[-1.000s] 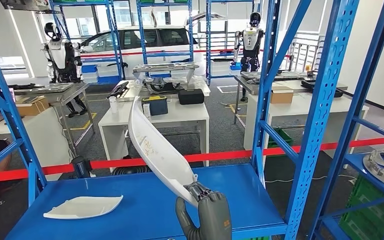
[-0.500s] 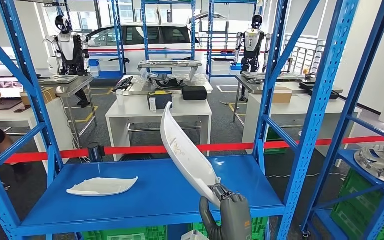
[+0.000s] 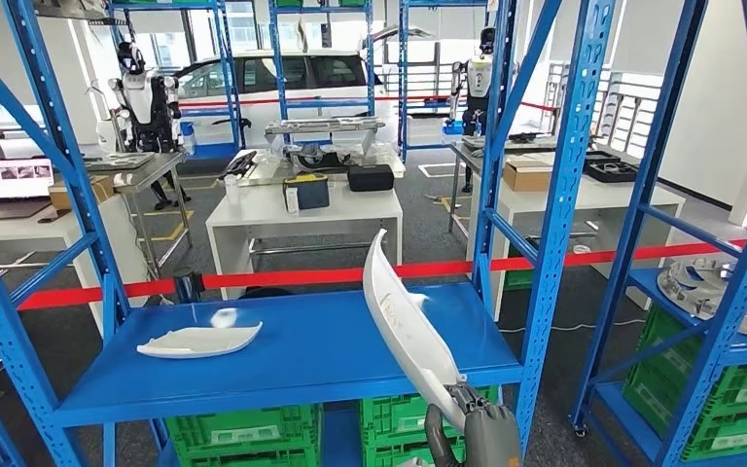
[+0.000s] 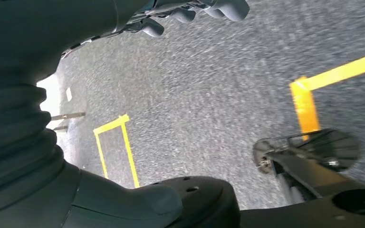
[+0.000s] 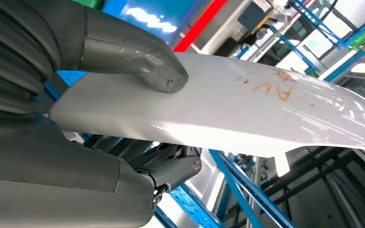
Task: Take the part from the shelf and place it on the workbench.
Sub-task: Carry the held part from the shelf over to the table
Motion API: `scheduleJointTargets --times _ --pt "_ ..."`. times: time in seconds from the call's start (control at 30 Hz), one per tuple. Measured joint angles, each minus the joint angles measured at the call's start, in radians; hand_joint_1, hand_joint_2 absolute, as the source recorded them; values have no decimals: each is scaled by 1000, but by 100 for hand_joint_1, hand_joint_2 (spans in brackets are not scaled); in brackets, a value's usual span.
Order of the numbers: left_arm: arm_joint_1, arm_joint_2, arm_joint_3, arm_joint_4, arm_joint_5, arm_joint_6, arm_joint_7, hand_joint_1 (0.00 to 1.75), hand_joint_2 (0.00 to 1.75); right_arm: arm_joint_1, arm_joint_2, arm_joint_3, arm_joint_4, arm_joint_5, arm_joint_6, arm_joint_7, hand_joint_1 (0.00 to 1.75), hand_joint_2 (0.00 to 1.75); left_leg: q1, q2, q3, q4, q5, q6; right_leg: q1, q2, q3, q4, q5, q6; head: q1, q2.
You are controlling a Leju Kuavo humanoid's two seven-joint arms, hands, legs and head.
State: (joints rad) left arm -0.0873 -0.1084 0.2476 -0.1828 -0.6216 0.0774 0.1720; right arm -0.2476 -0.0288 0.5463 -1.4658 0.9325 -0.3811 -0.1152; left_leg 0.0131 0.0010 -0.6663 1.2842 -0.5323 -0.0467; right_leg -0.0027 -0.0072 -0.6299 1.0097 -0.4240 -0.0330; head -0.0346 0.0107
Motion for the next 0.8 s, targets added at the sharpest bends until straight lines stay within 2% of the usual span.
scheduleJointTargets --times 0.03,0.1,0.13,0.17,0.2,0.23,0.27,0.3,0.33,0.37,0.4,0.43,0.47,0.5,0.53,0.57,0.6,0.63,0.67,0.73,0.77,0.8 --pt "-1 0 0 -1 2 2 2 0 175 4 -2 -4 -2 0 -1 0 175 175 2 0 53 -58 15 0 -1 0 -16 3 13 4 0 0" --pt "-4 1 0 -2 -2 4 4 0 175 9 -7 -13 -6 -2 -8 1 175 175 -2 -3 168 -209 -6 8 -1 -1 -38 8 35 16 0 0" --pt "-6 2 0 -3 -7 3 5 0 175 11 -10 -17 -8 -5 -13 2 175 175 -6 -5 200 -261 -24 15 -2 -2 -43 8 46 23 0 0" --pt "-6 4 0 -3 -14 1 5 0 175 13 -14 -21 -9 -8 -18 2 175 175 -11 -6 210 -287 -32 25 -4 -3 -45 5 56 31 1 0" --pt "-6 5 0 -2 -19 -2 6 0 175 18 -19 -25 -9 -12 -23 2 175 175 -14 -6 201 -288 -24 37 -7 -3 -47 2 67 38 1 0" --pt "-5 7 0 -2 -24 -5 7 0 175 26 -25 -27 -9 -15 -27 2 175 175 -15 -3 191 -290 -13 47 -10 -2 -51 3 63 45 1 0" --pt "-4 9 0 -1 -29 -7 8 0 175 36 -30 -29 -9 -18 -31 3 175 175 -15 -1 180 -291 -1 58 -13 -1 -59 17 41 50 1 0" --pt "-4 11 0 -1 -35 -10 9 0 175 46 -36 -32 -11 -21 -35 3 175 175 -14 2 167 -292 13 66 -14 0 -71 48 -1 54 1 0" --pt "-4 13 -1 -1 -40 -13 9 0 175 55 -41 -33 -13 -22 -39 3 175 175 -14 4 154 -292 26 72 -14 1 -86 100 -59 56 2 0" --pt "-4 15 -1 -1 -45 -15 8 0 175 62 -44 -35 -16 -23 -42 3 175 175 -16 5 138 -290 39 75 -13 2 -100 167 -115 58 3 0" --pt "-5 17 -2 -1 -49 -16 8 0 175 67 -47 -36 -18 -23 -44 3 175 175 -18 5 121 -289 53 76 -13 2 -111 234 -152 58 3 0" --pt "-5 17 -2 -1 -52 -17 7 0 175 72 -49 -37 -19 -24 -45 3 175 175 -19 6 102 -286 66 76 -12 3 -112 286 -165 58 3 0" --pt "-5 17 -3 -1 -55 -17 7 0 175 78 -50 -38 -19 -24 -46 3 175 175 -20 7 82 -282 78 76 -10 4 -100 309 -153 56 3 0" --pt "-4 17 -3 -1 -56 -18 6 0 175 82 -51 -39 -20 -24 -47 3 175 175 -20 8 63 -277 89 74 -9 4 -71 300 -126 53 3 0" --pt "-5 17 -3 -1 -57 -18 6 0 175 85 -52 -40 -21 -25 -48 3 175 175 -20 8 45 -270 99 72 -7 4 -26 257 -102 50 3 0" --pt "-5 17 -3 -1 -58 -18 6 0 175 86 -53 -42 -25 -25 -49 3 175 175 -21 8 29 -263 107 69 -5 4 34 188 -97 46 4 0" --pt "-6 17 -4 -1 -58 -18 5 0 175 86 -54 -44 -29 -25 -50 3 175 175 -22 8 17 -256 115 64 -2 4 91 112 -110 41 4 0" --pt "-6 17 -4 -2 -58 -18 5 0 175 86 -55 -46 -33 -25 -51 3 175 175 -23 7 10 -251 123 59 1 4 132 51 -127 37 5 0" --pt "-6 16 -4 -2 -59 -18 4 0 175 86 -55 -48 -36 -25 -52 3 175 175 -22 8 6 -250 132 53 4 5 155 13 -143 31 5 0" --pt "-5 17 -5 -1 -61 -21 3 0 175 90 -55 -49 -39 -23 -52 6 175 175 -20 8 2 -254 147 40 4 3 147 -2 -133 20 5 0" --pt "-5 18 -6 -1 -63 -24 3 0 175 92 -54 -50 -41 -21 -48 9 175 175 -19 6 -4 -247 135 33 3 2 137 -4 -122 12 5 0" --pt "-3 19 -6 0 -65 -26 3 0 175 95 -54 -50 -44 -18 -42 12 175 175 -17 4 -14 -225 104 27 1 1 125 -6 -109 5 5 0"
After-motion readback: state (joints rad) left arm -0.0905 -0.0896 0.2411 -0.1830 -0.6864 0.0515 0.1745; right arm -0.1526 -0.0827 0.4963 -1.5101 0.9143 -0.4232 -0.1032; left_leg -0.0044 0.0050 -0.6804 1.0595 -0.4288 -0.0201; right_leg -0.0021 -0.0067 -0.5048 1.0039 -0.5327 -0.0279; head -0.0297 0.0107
